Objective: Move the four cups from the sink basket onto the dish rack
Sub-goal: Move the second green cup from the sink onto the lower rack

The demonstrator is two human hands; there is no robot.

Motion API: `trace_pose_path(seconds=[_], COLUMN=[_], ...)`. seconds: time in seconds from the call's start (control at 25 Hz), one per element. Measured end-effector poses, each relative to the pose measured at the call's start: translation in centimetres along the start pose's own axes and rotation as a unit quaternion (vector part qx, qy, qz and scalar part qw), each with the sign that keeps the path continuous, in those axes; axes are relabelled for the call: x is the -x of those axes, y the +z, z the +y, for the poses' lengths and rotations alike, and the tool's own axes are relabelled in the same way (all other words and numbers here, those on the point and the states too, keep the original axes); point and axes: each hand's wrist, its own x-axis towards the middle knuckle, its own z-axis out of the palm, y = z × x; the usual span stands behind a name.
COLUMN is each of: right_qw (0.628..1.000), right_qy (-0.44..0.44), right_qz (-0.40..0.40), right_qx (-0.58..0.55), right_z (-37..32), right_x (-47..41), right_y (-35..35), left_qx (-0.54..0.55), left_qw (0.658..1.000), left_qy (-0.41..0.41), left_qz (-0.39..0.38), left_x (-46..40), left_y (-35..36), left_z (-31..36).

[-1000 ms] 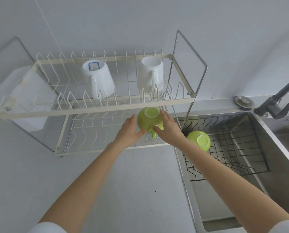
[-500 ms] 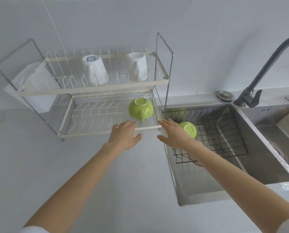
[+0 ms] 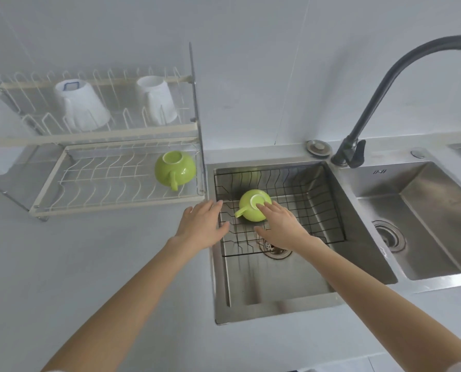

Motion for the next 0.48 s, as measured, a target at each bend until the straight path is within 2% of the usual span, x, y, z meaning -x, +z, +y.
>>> trace_pose_path(seconds=[0.48], right_qw=[1.0], right_qy=[-0.02], right_qz=[-0.022], right_qx=[-0.004], right_z=[10.0], right_x=[-2.7], right_y=[-0.8], left_qx=[-0.004], left_qw=[0.999], left_qy=[-0.045], left_qz=[-0.029], left_x=[-5.9], left_y=[2.4], left_z=[7.8])
